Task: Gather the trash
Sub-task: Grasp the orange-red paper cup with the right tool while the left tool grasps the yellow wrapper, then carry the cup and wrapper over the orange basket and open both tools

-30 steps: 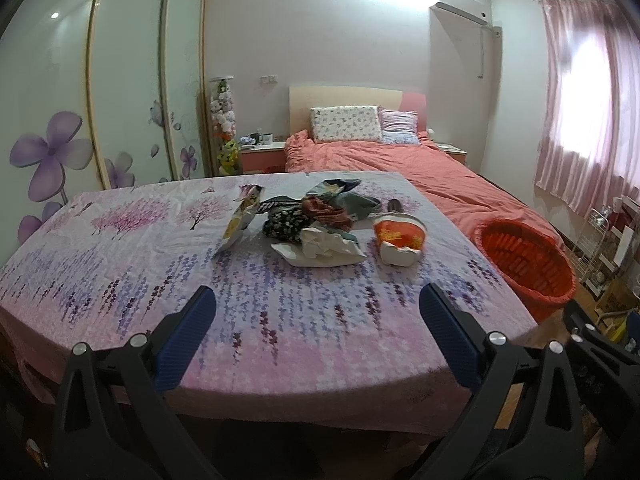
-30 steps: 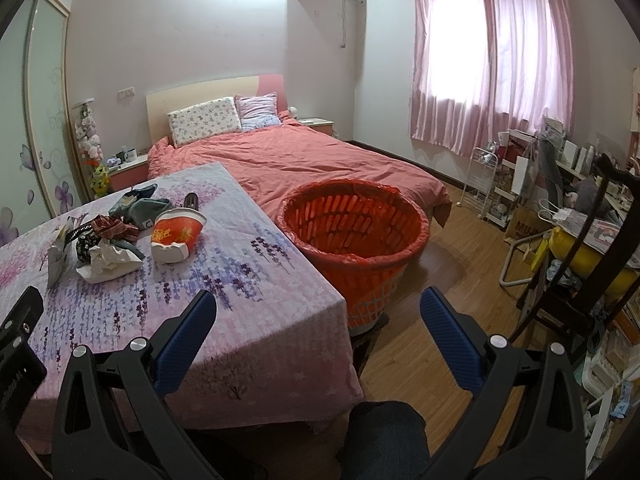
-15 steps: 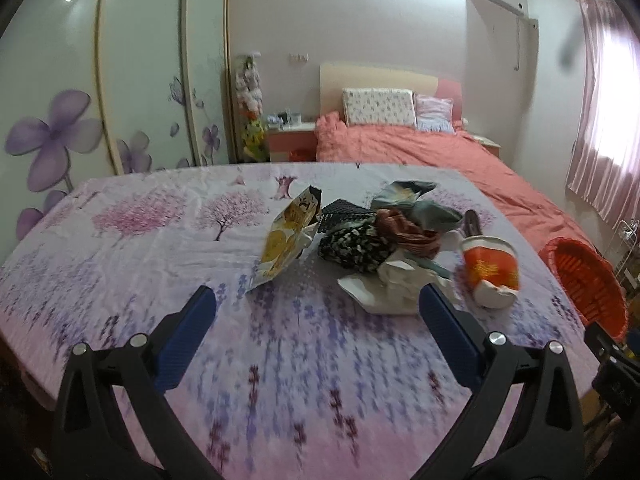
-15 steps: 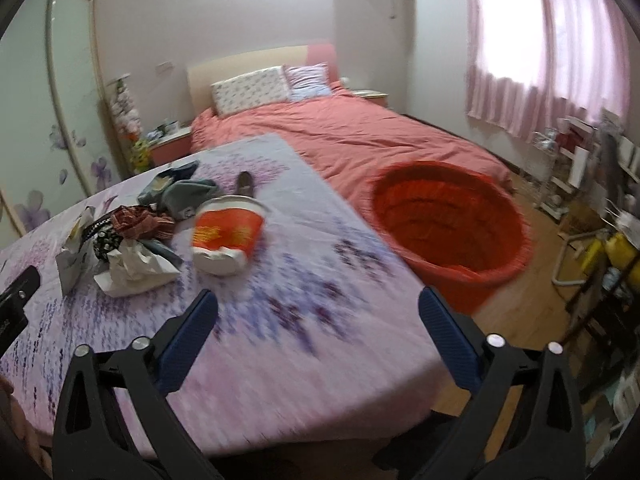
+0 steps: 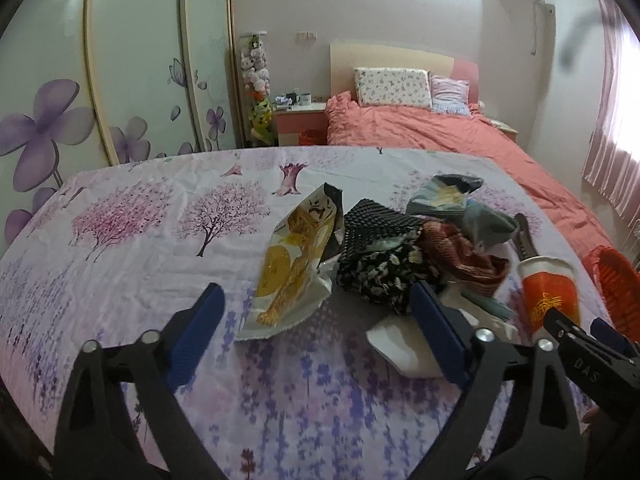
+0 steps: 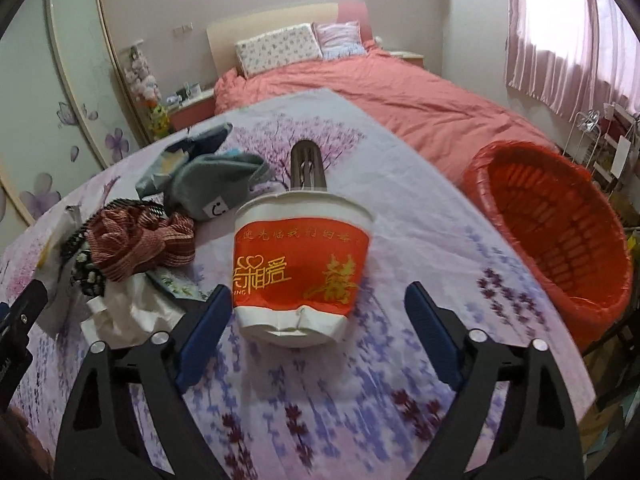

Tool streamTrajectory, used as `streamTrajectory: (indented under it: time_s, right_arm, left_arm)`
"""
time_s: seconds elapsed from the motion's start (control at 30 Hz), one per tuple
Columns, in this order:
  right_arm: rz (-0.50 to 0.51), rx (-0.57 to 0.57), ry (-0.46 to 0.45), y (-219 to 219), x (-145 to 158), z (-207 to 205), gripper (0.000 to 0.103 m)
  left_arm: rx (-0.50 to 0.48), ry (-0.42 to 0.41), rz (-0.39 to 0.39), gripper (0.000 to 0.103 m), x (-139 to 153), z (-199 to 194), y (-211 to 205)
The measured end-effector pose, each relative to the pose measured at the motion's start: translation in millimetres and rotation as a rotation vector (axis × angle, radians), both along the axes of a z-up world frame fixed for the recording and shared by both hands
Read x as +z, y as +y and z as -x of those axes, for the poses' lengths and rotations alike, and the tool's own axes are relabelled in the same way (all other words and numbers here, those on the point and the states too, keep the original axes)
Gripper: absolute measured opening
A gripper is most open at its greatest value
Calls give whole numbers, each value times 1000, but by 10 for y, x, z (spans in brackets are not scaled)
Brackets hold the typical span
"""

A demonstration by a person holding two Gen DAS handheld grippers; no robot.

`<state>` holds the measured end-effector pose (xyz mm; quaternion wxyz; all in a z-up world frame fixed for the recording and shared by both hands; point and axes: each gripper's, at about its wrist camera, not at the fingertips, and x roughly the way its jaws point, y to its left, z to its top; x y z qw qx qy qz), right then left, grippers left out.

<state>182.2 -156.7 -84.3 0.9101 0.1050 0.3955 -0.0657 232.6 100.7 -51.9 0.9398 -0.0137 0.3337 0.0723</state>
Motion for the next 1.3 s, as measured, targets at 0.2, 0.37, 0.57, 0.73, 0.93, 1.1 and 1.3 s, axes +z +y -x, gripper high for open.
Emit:
streamTrajectory:
  time_s: [0.2, 0.37, 0.57, 0.73, 0.93, 1.1, 1.3]
  right_arm:
    - [-40, 12, 15, 27, -8, -21, 85]
    - [14, 7, 36, 96, -63, -123, 79]
    - [0, 6, 38, 49, -61, -138, 73]
    - [5, 23, 28, 63, -50, -144, 72]
    - [-21, 36, 14, 6, -20, -135, 71]
    - [-28, 41, -21, -20, 80, -96, 71]
    - [-36, 35, -45, -70, 150, -49, 71]
  left_arm:
    - [30, 24, 7, 77, -87, -204, 108]
    - [45, 56, 13, 64, -155, -347, 224]
    - [51, 97, 82, 49, -245, -453, 434]
    - [41, 113, 107, 28, -297, -470, 494]
    - [17, 85, 105, 11, -209, -430, 501]
    - [8, 57, 113, 10, -72, -371, 509]
    - [-1, 27, 139, 10, 129, -268, 488]
